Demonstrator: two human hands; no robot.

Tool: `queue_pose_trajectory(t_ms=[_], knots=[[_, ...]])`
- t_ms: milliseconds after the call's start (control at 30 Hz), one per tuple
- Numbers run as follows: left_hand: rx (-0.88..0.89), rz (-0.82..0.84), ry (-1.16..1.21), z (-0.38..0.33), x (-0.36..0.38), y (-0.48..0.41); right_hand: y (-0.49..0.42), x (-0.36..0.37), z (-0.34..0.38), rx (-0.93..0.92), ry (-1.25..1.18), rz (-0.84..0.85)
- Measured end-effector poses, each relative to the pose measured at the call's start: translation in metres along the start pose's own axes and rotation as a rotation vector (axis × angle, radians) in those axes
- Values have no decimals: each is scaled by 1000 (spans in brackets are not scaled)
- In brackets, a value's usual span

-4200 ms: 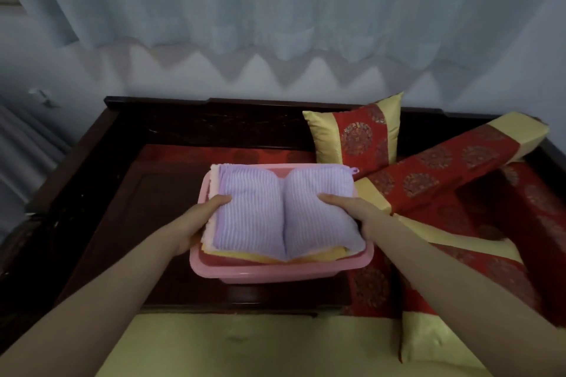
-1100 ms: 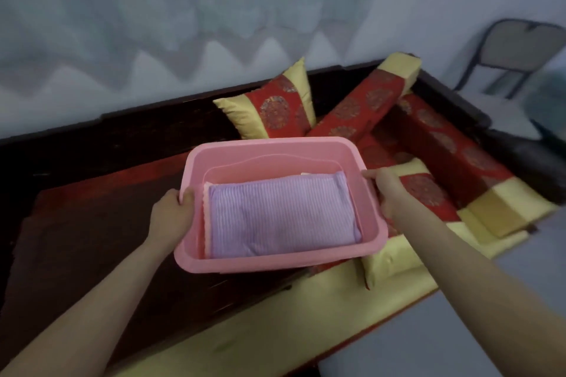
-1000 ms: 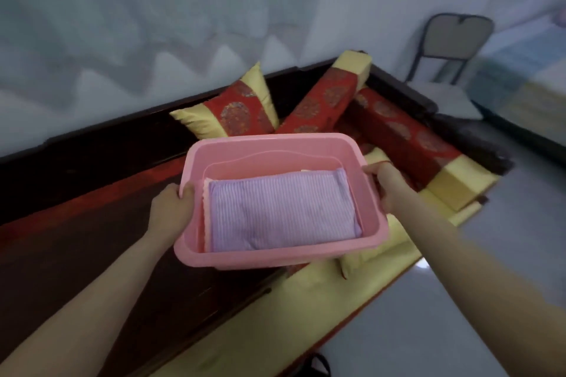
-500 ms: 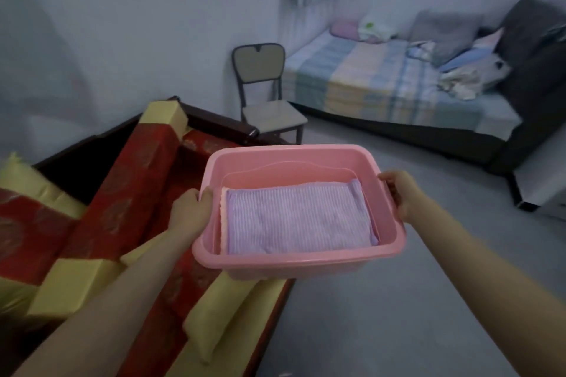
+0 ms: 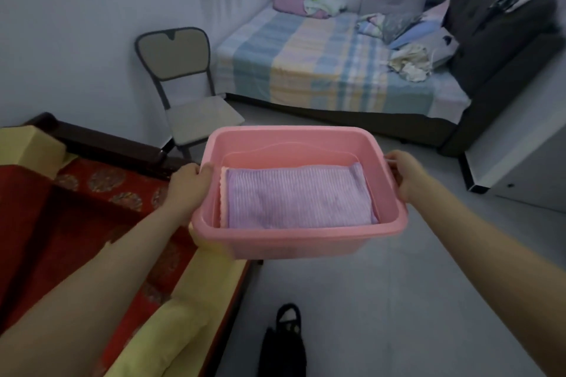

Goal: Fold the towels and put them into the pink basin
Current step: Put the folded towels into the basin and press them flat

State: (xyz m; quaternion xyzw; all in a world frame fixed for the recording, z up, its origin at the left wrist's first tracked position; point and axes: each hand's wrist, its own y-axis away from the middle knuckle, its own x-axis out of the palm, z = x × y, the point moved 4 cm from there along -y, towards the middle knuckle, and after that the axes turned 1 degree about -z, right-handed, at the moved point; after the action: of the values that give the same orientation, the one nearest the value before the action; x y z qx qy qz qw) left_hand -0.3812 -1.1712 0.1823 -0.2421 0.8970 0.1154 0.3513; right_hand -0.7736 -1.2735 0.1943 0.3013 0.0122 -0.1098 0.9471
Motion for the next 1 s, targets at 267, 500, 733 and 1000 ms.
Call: queue_pose_trajectory(t_ms=[267,500,733,1000], knots=[[-37,-17,0,-55,95,-189,-176,55,106,-54,-7,-60],[-175,13,43,-84,139,-313,-298,119,193,-66,37,-105],[-327,-89,80,-81,157,-446,-478,250,265,-38,186,63],[-595,-265,160,-29,131,-558,-556,468,351,-91,346,288]])
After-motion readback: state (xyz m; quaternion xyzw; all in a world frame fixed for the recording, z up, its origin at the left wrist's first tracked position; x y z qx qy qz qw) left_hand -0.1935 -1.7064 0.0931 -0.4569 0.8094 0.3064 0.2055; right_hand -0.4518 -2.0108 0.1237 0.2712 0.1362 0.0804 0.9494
